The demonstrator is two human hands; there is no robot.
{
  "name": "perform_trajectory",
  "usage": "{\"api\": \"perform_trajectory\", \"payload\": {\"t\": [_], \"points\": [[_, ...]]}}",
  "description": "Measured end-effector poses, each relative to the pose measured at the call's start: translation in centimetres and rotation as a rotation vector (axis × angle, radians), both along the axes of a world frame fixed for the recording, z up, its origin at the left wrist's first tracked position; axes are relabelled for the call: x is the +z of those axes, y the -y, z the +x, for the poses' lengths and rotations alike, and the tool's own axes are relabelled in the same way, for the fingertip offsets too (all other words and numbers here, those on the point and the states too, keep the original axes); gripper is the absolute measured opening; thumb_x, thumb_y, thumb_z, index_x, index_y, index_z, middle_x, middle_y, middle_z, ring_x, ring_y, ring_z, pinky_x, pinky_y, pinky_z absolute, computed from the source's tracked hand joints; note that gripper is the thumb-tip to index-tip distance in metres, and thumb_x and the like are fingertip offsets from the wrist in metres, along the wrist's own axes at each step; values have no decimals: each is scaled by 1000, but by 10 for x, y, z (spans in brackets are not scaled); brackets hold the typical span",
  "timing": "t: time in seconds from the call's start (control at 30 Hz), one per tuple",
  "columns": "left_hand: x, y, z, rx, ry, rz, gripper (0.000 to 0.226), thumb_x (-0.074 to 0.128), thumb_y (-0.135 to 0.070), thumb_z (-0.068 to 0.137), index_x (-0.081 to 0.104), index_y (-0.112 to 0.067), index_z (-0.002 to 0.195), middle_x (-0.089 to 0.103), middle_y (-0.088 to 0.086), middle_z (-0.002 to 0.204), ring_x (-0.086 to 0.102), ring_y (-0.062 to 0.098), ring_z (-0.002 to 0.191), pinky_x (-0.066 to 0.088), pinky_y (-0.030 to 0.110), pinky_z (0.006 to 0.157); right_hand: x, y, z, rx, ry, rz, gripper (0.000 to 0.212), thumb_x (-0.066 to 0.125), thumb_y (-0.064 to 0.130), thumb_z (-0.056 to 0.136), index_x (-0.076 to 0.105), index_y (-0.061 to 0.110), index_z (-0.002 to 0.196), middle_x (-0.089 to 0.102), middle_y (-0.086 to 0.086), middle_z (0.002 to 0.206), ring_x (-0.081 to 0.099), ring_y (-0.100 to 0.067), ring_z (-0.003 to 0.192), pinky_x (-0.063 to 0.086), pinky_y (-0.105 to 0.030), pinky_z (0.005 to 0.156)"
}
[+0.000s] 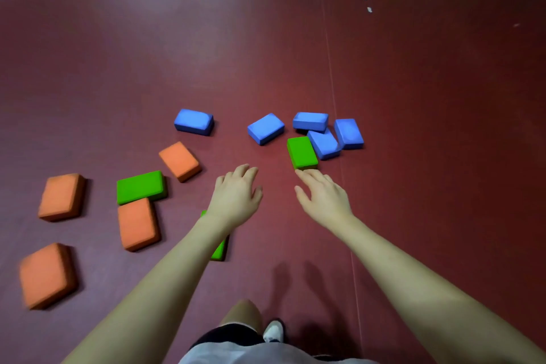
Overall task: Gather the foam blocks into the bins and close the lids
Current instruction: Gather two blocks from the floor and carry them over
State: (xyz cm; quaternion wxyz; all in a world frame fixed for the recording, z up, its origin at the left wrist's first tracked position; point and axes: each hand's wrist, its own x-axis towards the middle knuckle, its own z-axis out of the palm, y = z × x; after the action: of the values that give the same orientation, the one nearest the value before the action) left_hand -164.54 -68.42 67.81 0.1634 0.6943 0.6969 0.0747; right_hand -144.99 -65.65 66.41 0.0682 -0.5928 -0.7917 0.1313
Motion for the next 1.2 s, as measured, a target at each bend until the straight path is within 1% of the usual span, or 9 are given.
{"api": "perform_trajectory", "payload": {"t": [0.2, 0.4, 0.53, 0.67, 0.77, 0.9, 1.07, 1.13, 1.2], "points": [[-6, -123, 15, -55, 13, 13, 49, 47, -30, 96, 41, -15, 142, 38, 6, 148, 44, 32, 126, 31, 36, 101, -4, -118, 16, -21, 2, 13, 44, 49, 33, 96, 49, 24, 139, 52, 5, 136, 51, -23, 119, 42, -35, 93], [-13, -270, 13, -96, 34, -11, 47, 47, -29, 95, 43, -14, 140, 41, 7, 144, 47, 32, 123, 32, 37, 99, -6, -255, 14, -94, -26, 23, 41, 53, 29, 95, 54, 21, 135, 57, 2, 131, 55, -28, 113, 45, -36, 88], [-12, -364, 11, -132, 18, -17, 48, 46, -29, 96, 41, -15, 141, 38, 7, 148, 45, 31, 126, 30, 35, 100, -7, -342, 16, -148, -44, 18, 42, 53, 28, 95, 53, 20, 137, 56, -1, 133, 53, -28, 119, 45, -38, 91], [-13, -428, 20, -144, 47, -13, 44, 48, -26, 96, 45, -12, 138, 41, 9, 145, 45, 31, 126, 31, 36, 99, -12, -403, 31, -184, -30, 3, 43, 52, 28, 96, 51, 19, 138, 56, -3, 133, 52, -29, 120, 44, -39, 92], [-20, -475, 36, -148, 41, -46, 46, 45, -27, 97, 42, -12, 140, 39, 7, 147, 43, 30, 128, 29, 35, 100, -20, -450, 51, -194, -16, -5, 44, 52, 29, 96, 50, 22, 139, 55, -1, 134, 53, -29, 119, 44, -38, 90], [-35, -533, 61, -111, 35, -77, 45, 45, -25, 98, 42, -10, 140, 40, 8, 146, 44, 30, 126, 31, 35, 99, -35, -515, 79, -141, 39, -35, 43, 49, 32, 97, 49, 25, 140, 54, 1, 135, 53, -28, 116, 44, -37, 90], [-59, -599, 109, -21, 24, -127, 45, 46, -27, 97, 43, -11, 140, 40, 8, 147, 46, 31, 125, 32, 36, 98, -60, -595, 125, -30, 39, -61, 42, 56, 30, 93, 57, 20, 133, 62, -5, 125, 59, -33, 107, 51, -42, 84], [-70, -624, 130, 23, 28, -145, 46, 47, -27, 96, 44, -11, 139, 41, 9, 146, 47, 32, 125, 32, 38, 98, -70, -627, 144, 11, 45, -85, 43, 56, 31, 93, 56, 20, 134, 61, -5, 126, 59, -33, 107, 51, -42, 84], [-81, -648, 149, 84, 54, -152, 47, 42, -30, 94, 49, -8, 135, 45, 12, 143, 49, 34, 122, 34, 41, 97, -81, -656, 162, 69, 68, -117, 44, 53, 33, 95, 52, 23, 138, 58, -2, 130, 57, -31, 111, 48, -40, 88]]}}
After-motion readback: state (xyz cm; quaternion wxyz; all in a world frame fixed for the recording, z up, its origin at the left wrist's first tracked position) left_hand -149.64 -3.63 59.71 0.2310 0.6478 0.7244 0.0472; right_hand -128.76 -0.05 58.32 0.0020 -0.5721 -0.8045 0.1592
